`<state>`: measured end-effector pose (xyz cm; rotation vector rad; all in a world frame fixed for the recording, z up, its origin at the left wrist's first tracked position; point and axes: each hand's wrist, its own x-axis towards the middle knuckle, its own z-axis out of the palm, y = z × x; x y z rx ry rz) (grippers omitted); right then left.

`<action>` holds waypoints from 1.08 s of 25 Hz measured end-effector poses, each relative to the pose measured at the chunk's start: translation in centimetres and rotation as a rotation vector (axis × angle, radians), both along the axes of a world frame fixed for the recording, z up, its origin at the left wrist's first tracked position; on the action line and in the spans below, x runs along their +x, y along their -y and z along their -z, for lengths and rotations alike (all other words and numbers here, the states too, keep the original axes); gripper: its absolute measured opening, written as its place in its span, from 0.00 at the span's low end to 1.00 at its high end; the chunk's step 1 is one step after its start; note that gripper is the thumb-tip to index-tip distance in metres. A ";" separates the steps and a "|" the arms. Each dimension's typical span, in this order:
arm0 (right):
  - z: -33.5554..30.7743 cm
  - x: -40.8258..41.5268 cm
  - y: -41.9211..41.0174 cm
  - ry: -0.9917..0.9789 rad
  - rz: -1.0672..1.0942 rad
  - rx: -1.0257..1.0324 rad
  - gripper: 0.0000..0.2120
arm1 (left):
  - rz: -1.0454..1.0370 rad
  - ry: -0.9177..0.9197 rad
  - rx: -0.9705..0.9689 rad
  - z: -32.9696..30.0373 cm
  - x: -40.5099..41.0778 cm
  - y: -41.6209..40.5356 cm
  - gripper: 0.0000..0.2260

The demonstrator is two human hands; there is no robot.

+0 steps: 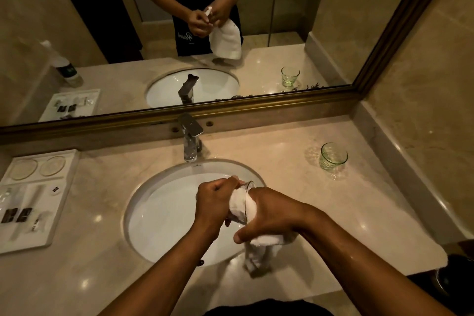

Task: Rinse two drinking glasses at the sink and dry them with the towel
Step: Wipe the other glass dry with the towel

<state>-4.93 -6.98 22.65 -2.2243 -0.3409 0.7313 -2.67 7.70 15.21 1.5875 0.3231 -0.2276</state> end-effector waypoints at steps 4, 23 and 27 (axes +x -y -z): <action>3.4 -0.5 -1.5 0.181 -0.166 -0.301 0.15 | 0.073 -0.405 -0.030 0.9 -0.3 -0.6 0.10; 3.8 1.4 -0.7 -0.071 0.325 0.438 0.17 | -0.116 0.444 0.142 1.2 2.2 0.0 0.07; 4.0 1.3 -0.4 0.193 0.014 -0.079 0.14 | 0.038 -0.272 0.055 0.4 3.4 0.8 0.07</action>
